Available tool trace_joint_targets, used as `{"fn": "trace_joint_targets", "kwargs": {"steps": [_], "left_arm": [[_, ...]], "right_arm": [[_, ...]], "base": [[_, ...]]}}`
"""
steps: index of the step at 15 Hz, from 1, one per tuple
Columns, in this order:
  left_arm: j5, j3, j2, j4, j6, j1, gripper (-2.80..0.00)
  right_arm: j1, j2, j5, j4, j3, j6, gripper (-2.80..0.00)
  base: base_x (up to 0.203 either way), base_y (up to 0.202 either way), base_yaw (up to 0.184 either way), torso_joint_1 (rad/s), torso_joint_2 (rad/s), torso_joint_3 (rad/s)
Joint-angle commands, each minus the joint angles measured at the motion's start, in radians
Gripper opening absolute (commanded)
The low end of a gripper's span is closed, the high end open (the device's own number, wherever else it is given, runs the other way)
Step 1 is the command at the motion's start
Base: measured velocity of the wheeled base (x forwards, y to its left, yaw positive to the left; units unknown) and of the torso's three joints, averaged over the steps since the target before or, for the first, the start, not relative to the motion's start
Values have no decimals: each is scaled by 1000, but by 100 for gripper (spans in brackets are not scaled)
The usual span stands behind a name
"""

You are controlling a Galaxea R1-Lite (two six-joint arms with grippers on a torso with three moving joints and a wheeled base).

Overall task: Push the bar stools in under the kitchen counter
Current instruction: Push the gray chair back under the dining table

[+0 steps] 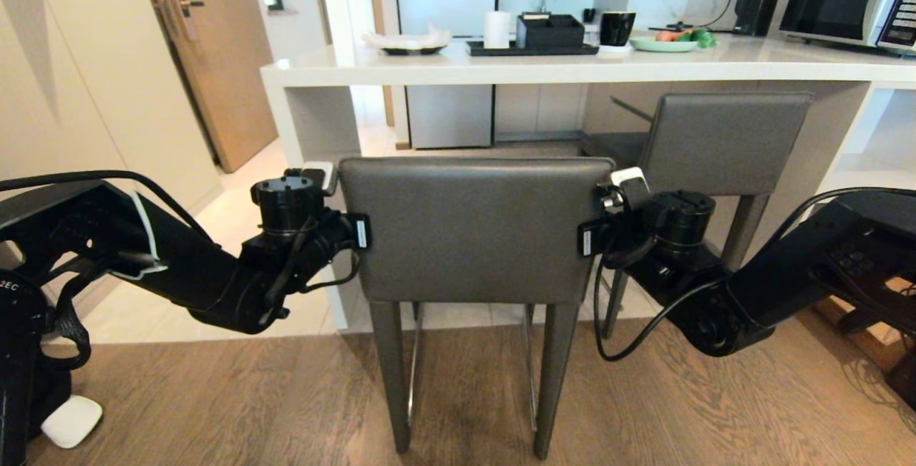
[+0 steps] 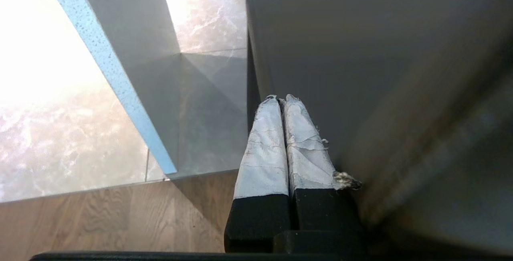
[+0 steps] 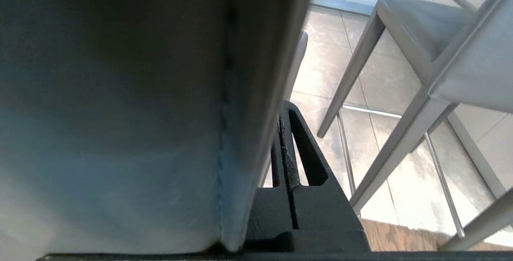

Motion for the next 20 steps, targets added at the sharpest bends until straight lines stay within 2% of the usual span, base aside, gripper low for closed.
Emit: {"fn": "trace_joint_targets", "kwargs": {"steps": [1,9,12,15,20], "left_arm": [[0,22,-3,4,-2,1,-280],[0,42,5,-30,-4,2,-280],[1,35,7,-34,-3,5,-280],[53,44,14,-33,0,-7,-280],[55,38,2,-33,1,-2,-280]], "right_arm": [[-15,15,-7,11,-53,-1,-280],[-20,29,-22,104,-191,-12,-280],[-23,38,-37,100,-172,-9,-280],[-23,20,-43,99,-163,-5,-280],[-26,1,-41,99,-134,-1,-280]], "base": [[0,0,0,0,0,0],[0,0,0,0,0,0],[0,0,0,0,0,0],[0,0,0,0,0,0],[0,0,0,0,0,0]]}}
